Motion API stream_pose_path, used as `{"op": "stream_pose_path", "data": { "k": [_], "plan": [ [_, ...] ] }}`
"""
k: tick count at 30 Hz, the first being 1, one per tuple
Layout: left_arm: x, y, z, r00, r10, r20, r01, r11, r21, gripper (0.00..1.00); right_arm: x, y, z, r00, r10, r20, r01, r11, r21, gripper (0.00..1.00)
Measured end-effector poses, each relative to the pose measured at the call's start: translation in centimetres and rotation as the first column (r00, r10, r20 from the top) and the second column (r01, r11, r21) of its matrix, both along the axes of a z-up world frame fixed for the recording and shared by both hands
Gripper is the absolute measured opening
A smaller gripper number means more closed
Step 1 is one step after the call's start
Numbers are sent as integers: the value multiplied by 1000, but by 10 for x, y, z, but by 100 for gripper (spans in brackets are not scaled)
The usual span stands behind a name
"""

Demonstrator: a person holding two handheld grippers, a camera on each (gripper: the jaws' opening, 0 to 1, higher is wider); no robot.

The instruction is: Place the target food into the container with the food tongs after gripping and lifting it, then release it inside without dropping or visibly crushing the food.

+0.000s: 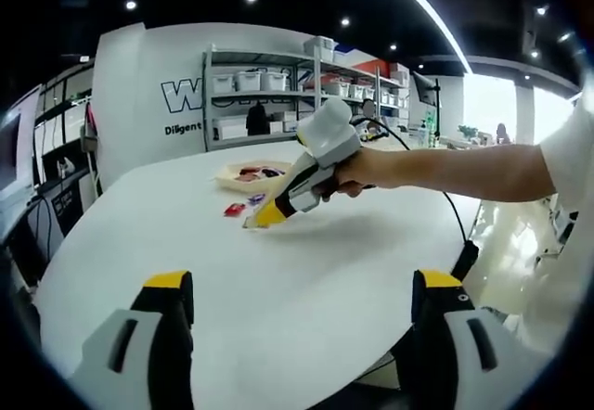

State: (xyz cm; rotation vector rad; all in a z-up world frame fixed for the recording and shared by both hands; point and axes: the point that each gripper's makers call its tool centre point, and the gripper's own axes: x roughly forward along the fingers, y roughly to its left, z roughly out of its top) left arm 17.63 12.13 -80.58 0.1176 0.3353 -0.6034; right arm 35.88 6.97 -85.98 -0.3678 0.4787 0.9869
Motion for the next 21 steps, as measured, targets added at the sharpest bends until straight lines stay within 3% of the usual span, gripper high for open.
{"op": "stream_pose_path", "data": {
  "k": [5, 6, 14, 19, 21],
  "plan": [
    [0, 1, 1, 1000, 2, 1, -2, 1000, -3, 96, 0, 0, 1, 1000, 3, 2, -3, 1000, 3, 20],
    [1, 1, 1, 1000, 3, 2, -3, 1000, -3, 96, 0, -3, -1, 997, 42, 61, -39, 998, -50, 20],
    [1, -2, -1, 1000, -4, 0, 4, 1000, -4, 96, -6, -1, -4, 995, 62, 84, -56, 996, -66, 12],
    [1, -2, -2, 1000, -3, -2, 3, 1000, -4, 96, -5, -3, -1, 996, 49, 68, -45, 997, -56, 12],
    [1, -1, -2, 1000, -3, -1, 3, 1000, -4, 96, -6, -3, 4, 998, 42, 49, -42, 999, -17, 12]
  ]
}}
